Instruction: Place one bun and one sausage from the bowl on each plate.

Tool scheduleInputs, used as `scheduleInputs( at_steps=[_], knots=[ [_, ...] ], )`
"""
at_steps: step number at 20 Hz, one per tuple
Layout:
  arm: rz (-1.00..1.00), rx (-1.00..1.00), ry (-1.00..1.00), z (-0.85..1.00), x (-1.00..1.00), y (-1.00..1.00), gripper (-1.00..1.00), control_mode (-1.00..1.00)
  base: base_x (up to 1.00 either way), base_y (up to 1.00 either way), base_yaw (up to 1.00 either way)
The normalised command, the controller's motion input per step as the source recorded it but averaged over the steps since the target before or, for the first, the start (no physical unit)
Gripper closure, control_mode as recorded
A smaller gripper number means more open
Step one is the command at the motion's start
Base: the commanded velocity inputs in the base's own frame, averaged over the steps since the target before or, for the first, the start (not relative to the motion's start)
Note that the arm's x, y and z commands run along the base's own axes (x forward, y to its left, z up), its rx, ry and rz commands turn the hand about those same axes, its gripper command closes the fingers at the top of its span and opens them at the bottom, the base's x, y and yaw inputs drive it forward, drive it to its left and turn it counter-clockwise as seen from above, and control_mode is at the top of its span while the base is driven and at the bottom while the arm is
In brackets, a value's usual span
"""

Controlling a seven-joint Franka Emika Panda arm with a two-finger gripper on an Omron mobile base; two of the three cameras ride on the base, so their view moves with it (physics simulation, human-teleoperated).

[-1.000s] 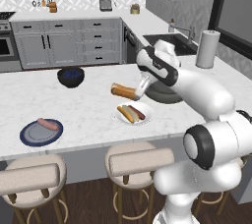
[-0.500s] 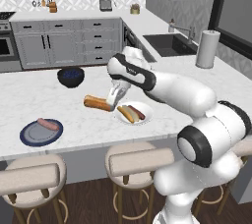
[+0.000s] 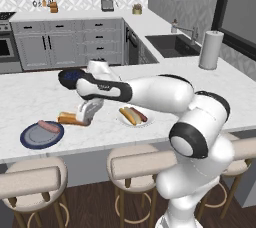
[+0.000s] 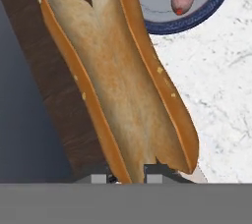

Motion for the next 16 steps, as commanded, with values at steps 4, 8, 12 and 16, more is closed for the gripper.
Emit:
scheduleInputs(
  at_steps=[4,8,12,16],
  knots=[
    [-0.06,-0.09,0.02,-0.24,0.00,0.82,1.00,-1.00,0.00,0.00,0.00],
    [-0.09,-0.08,0.00,-0.17,0.02,0.84,1.00,-1.00,0.00,0.00,0.00],
    [-0.20,-0.05,0.00,-0.17,0.07,0.69,1.00,-1.00,0.00,0.00,0.00],
    [-0.27,-0.07,0.00,-0.25,0.19,0.62,1.00,-1.00,0.00,0.00,0.00]
  ],
)
